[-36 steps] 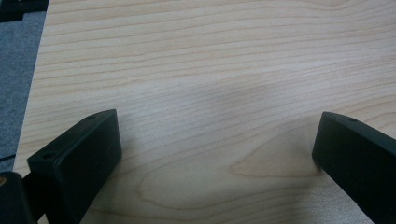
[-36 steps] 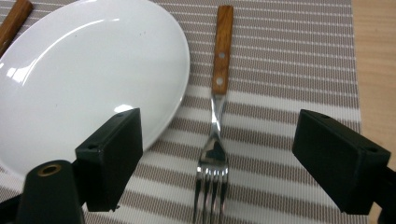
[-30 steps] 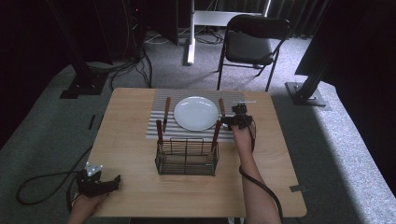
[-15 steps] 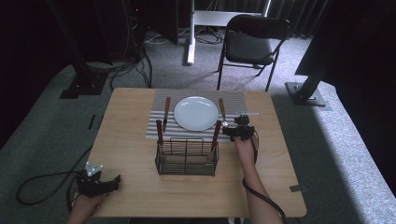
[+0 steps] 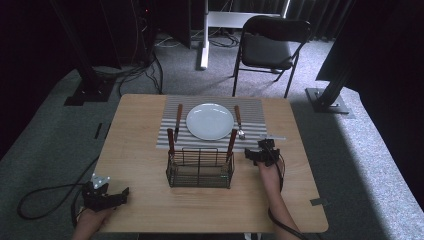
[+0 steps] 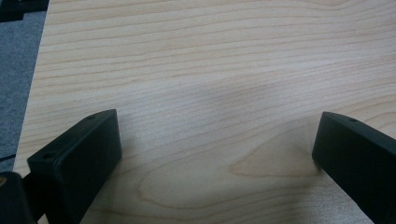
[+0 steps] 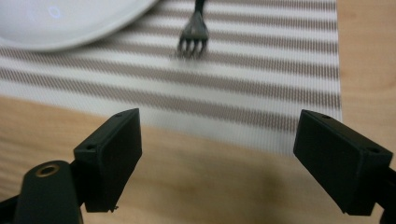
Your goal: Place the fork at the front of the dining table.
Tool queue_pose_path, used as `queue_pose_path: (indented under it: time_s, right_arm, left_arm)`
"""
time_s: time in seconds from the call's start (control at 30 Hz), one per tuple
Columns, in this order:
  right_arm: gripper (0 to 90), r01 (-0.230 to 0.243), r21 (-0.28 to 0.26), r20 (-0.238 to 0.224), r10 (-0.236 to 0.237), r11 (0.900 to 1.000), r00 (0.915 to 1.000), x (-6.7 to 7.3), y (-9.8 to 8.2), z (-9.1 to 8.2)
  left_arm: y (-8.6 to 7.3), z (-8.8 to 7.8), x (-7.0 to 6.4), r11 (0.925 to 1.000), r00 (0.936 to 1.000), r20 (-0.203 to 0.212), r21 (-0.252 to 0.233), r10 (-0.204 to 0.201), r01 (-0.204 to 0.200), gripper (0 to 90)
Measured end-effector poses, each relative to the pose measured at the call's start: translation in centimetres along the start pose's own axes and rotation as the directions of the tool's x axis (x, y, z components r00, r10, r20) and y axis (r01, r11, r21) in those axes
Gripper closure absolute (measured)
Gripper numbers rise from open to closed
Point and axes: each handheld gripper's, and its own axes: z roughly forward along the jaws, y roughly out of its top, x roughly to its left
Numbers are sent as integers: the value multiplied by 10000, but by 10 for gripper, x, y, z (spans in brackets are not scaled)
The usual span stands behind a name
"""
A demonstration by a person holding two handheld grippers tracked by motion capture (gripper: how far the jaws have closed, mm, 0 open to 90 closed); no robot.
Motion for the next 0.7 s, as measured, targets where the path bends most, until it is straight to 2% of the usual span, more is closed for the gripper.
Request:
queue_pose_path:
  time_s: [0.07, 0.2, 0.4, 0.53, 0.7]
  right_arm:
    - [148, 54, 30, 28, -54, 10000, 10000, -1, -7, -1]
    - [141, 453, 172, 77, -454, 9988, 9989, -1, -18, -2]
    - [139, 605, -189, -187, -609, 9980, 9980, -3, -33, -10]
    - [136, 1047, -363, -125, -1052, 9938, 9944, -1, -43, -18]
    - [134, 1072, -487, 0, -1074, 9930, 9942, -5, -53, -28]
  left_arm:
    - [0, 0, 0, 10000, 10000, 0, -1, 1, -1, 11]
    - [0, 0, 0, 10000, 10000, 0, -1, 0, 0, 11]
    - [0, 0, 0, 10000, 10000, -1, 0, 3, -3, 11]
    - [0, 0, 0, 10000, 10000, 0, 2, 2, -2, 11]
    - [0, 0, 0, 10000, 10000, 0, 2, 3, -3, 11]
